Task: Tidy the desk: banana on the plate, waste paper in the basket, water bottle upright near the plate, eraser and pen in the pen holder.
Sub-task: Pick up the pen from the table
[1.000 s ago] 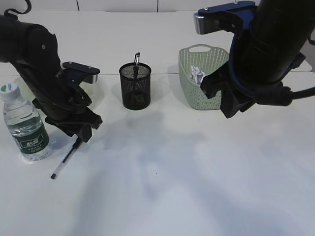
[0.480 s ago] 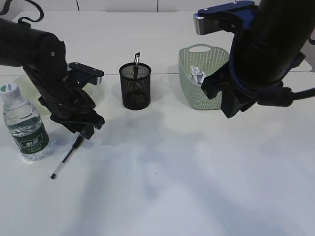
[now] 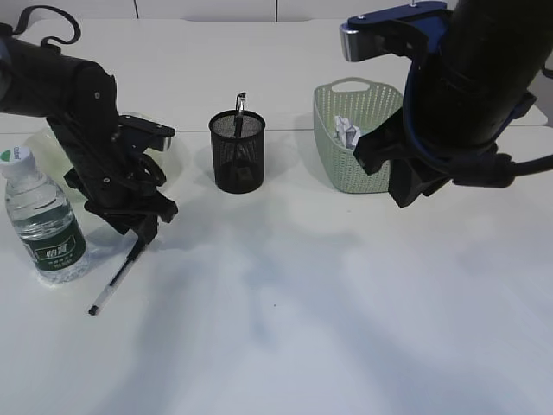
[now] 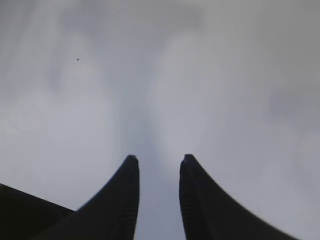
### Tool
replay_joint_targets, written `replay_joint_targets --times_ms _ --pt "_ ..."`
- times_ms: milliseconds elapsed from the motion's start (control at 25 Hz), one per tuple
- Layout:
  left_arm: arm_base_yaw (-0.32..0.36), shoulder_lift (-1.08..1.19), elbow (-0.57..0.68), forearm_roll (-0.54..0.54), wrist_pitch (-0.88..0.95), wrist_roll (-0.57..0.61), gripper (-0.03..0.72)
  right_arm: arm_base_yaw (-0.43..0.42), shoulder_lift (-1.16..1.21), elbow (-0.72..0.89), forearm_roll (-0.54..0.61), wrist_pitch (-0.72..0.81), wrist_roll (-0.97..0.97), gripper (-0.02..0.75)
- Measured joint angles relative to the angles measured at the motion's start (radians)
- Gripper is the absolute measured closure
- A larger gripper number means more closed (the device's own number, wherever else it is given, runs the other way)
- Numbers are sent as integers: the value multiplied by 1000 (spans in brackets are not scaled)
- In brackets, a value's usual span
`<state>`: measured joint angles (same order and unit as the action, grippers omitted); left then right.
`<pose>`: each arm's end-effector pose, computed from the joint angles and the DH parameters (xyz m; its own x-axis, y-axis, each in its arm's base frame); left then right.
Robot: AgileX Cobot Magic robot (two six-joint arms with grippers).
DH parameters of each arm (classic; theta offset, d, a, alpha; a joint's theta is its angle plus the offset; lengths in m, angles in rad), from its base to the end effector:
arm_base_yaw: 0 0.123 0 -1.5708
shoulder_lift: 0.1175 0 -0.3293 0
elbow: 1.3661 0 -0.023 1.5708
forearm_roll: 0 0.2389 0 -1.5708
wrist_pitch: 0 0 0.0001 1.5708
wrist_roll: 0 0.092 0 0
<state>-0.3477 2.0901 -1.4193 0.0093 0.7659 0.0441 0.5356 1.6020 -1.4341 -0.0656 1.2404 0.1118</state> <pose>0.4025 -0.1453 0.1855 -0.8988 0.3798 -0.2189 0.3855 0.9225 0.0174 0.2707 0.1540 0.3633 -0.8746 -0.4142 -0.2522 -0.4188 0.9073 -0.0374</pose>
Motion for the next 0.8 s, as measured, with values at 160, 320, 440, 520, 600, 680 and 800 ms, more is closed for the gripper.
replay_joint_targets --times_ms 160,320,440,520,600,680,800 --pt "4 10 -13 -9 2 0 390 0 0 0 0 0 -1 526" --pt "4 14 -14 -27 2 2 390 0 0 0 0 0 -5 526" --pt "4 38 -14 -35 2 4 390 0 0 0 0 0 -5 526" --pt "4 50 -14 -38 2 6 390 0 0 0 0 0 -7 526" --pt "4 59 -14 -39 3 6 390 0 0 0 0 0 -7 526" --pt "4 61 -14 -39 3 6 391 0 0 0 0 0 -7 526" --pt "4 62 -14 -42 3 6 395 0 0 0 0 0 -7 526"
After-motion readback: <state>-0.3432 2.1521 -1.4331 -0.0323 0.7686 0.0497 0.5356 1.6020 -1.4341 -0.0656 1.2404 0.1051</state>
